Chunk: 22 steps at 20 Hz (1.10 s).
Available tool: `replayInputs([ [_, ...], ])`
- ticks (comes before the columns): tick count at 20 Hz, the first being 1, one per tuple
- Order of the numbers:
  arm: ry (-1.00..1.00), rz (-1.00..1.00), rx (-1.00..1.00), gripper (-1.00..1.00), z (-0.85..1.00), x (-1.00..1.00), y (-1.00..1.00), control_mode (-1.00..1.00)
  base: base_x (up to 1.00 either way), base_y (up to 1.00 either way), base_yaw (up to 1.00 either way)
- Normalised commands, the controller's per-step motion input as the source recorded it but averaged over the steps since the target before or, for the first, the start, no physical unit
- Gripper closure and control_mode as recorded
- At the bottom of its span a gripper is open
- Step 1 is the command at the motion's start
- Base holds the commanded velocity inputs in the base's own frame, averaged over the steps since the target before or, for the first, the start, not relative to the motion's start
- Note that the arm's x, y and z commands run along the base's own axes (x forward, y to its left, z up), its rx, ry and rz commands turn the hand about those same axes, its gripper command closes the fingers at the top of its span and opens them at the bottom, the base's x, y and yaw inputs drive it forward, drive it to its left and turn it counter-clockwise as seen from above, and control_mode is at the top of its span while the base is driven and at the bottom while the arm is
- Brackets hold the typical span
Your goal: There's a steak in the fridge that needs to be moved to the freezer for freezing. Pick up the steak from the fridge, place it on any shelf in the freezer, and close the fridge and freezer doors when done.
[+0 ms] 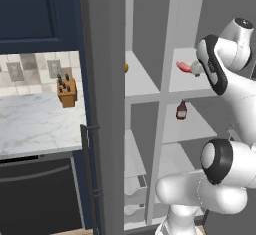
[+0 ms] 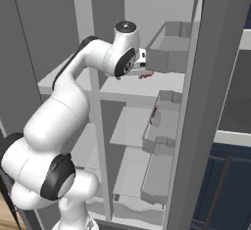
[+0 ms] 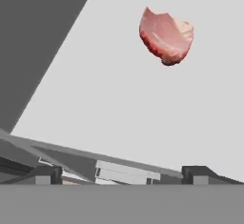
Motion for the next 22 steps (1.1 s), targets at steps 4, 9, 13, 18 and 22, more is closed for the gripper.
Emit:
replayInputs([
  [4,0.00,0.00,0.00,-1.00,0.00,0.60,0.00,-1.00,0.00,0.00,0.00],
  [9,0.01,0.00,0.00,-1.00,0.00,0.55,-0.17,-1.00,0.00,0.00,0.00],
  [13,0.08,0.00,0.00,-1.00,-0.04,0.51,-0.05,-1.00,0.00,0.00,0.00],
  [18,0.03,0.00,-0.01,-1.00,-0.08,0.36,0.00,-1.00,0.00,0.00,0.00],
  [22,0.01,0.00,0.00,-1.00,-0.06,0.25,0.00,-1.00,0.00,0.00,0.00],
])
